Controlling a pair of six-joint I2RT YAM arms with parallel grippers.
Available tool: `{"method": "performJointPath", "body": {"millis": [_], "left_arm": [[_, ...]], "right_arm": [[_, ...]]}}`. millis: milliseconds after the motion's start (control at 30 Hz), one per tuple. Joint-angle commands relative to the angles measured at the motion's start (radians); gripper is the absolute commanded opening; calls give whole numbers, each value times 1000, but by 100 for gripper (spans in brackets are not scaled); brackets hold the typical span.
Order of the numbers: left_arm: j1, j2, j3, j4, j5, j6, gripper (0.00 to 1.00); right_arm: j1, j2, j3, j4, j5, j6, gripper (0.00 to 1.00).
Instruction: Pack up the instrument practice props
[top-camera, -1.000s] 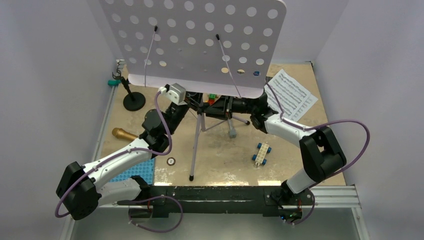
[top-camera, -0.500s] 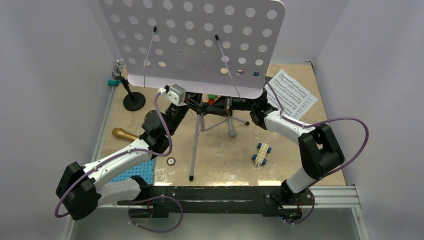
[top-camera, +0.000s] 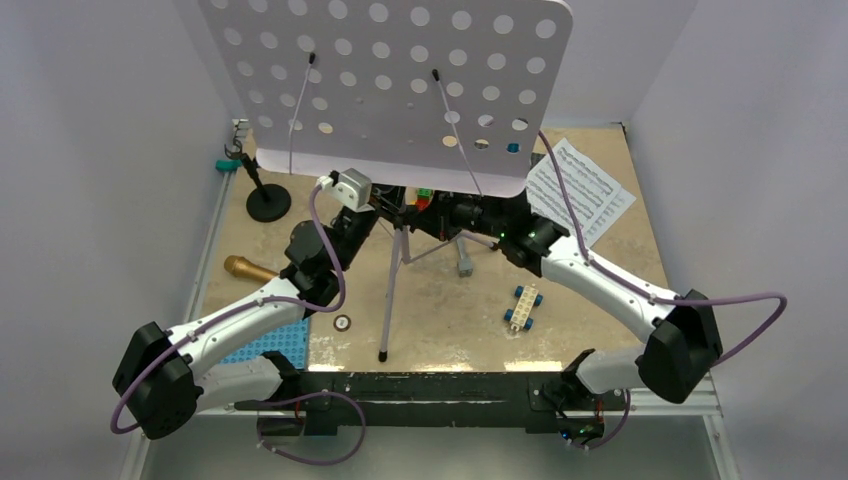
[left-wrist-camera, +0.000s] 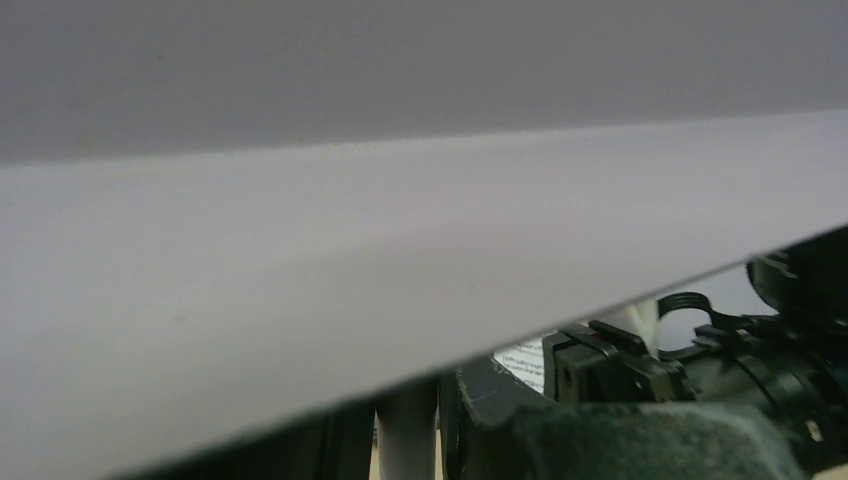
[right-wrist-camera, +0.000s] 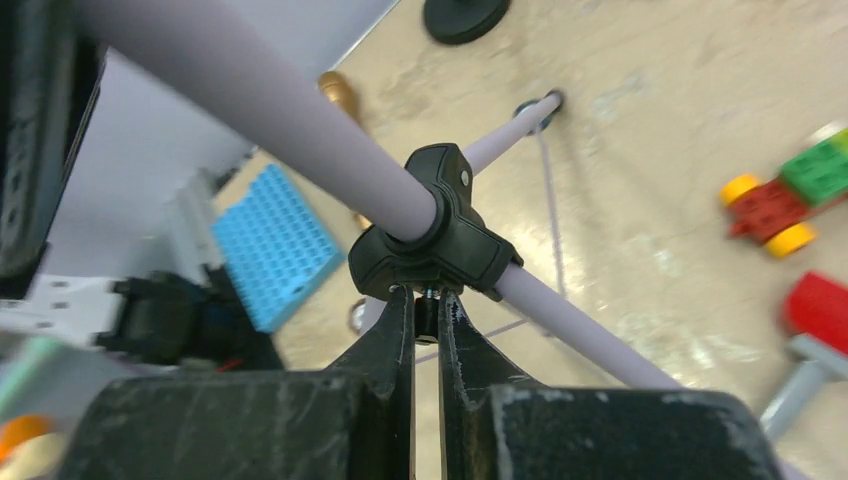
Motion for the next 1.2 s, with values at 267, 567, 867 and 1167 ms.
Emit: {"method": "performJointPath", "body": {"millis": [267,567,867,1167], "left_arm": [[-25,74,-34,-226,20,-82,0],[-29,98,-67,-244,-4,-121,0],[-64,145,-139,-223,-48,-161,0],[-127,146,-218,-195,-126,-216,0]], "right_arm": [[206,-138,-265,93,591,-367,34],[206,-334,-351,-34,553,-131,61],[206,-525,-518,55,517,-113,58],[206,-609,-682,326,520,-195,61]]}}
